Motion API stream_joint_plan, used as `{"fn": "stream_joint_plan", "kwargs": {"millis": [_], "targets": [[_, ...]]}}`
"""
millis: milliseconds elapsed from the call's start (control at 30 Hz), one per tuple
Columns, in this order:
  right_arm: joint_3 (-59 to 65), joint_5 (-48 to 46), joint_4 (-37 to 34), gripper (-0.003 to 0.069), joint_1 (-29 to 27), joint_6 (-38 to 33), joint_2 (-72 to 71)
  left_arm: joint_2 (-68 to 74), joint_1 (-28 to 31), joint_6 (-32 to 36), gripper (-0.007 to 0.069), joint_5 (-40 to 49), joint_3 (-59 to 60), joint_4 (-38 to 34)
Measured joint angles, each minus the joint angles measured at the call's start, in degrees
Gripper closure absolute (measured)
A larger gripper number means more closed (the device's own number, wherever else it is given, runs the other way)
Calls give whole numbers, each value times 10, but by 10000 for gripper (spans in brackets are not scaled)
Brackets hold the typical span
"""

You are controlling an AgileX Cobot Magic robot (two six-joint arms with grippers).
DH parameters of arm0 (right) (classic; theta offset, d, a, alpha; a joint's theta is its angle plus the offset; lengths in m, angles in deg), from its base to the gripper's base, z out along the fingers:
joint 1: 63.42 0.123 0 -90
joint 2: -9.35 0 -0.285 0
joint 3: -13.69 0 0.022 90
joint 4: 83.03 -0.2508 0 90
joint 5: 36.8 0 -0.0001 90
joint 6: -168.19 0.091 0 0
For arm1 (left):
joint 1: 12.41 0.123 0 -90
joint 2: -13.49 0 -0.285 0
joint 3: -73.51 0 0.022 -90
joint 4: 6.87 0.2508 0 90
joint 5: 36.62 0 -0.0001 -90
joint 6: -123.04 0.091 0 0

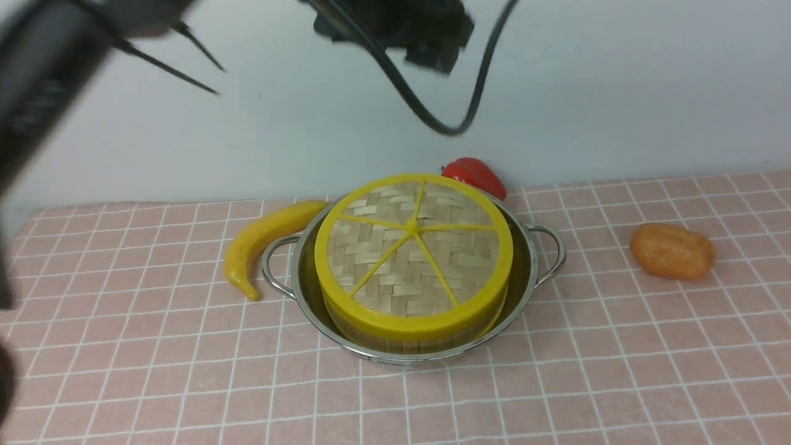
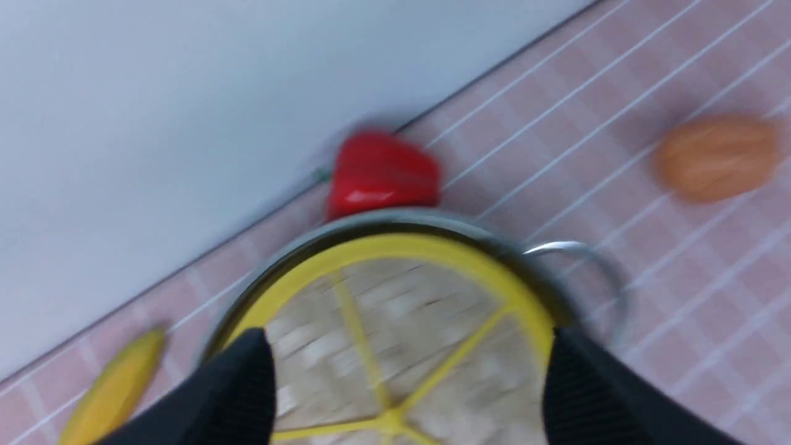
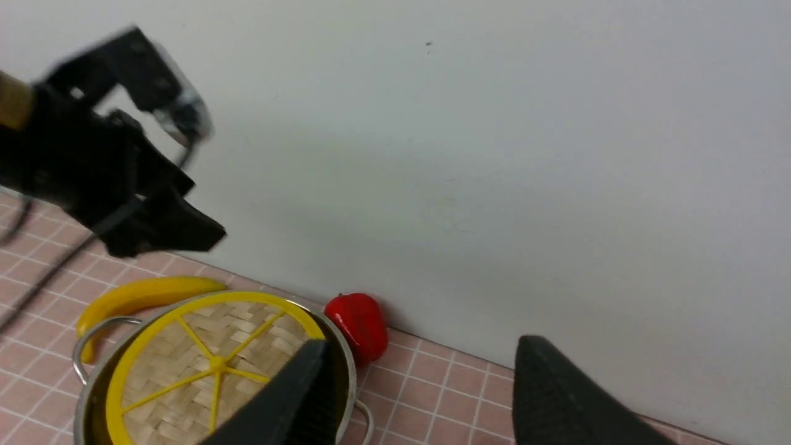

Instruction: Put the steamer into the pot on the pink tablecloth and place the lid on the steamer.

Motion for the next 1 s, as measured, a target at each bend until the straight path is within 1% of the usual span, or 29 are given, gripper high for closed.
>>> {"fn": "stream_joint_plan", "kwargs": {"millis": [100,167,200,233,267,333,400,433,500,567,600,633,667,700,833,900,1000], "targets": [[65,2,40,337,0,0,-54,-70,-1,16,352,0,5,-43],[127,7,70,391,0,2,-110,-106,-1,33,462,0,17,-53],[162,17,87,420,0,4,-148,-134,-1,47,554,0,34,-57],[198,30,98,449,0,9,-174,-157,-1,60,597,0,50,-58],[205,33,103,454,0,10,-188,-162,-1,62,597,0,50,-58],[294,65,132,511,0,26,-259,-217,-1,87,643,0,101,-60],[375,92,149,563,0,53,-328,-266,-1,101,648,0,169,-62],[389,94,151,567,0,56,-333,-271,-1,101,648,0,176,-62],[461,110,155,612,0,86,-391,-322,-1,105,648,1,261,-62],[511,119,155,638,0,104,-422,-359,-1,107,648,-2,334,-61],[544,126,156,658,0,114,-445,-384,-1,107,648,-17,384,-61],[561,132,156,665,0,119,-458,-401,-1,108,648,-34,418,-60],[565,132,156,665,0,119,-458,-409,-1,108,648,-44,427,-60],[587,144,156,669,0,122,-471,-438,-1,108,648,-86,492,-60],[611,163,145,671,0,123,-481,-508,-1,106,648,-196,624,-76],[612,164,132,671,0,123,-481,-538,-1,102,648,-228,670,-98],[612,167,114,671,0,125,-481,-570,-1,97,647,-229,707,-141]]}}
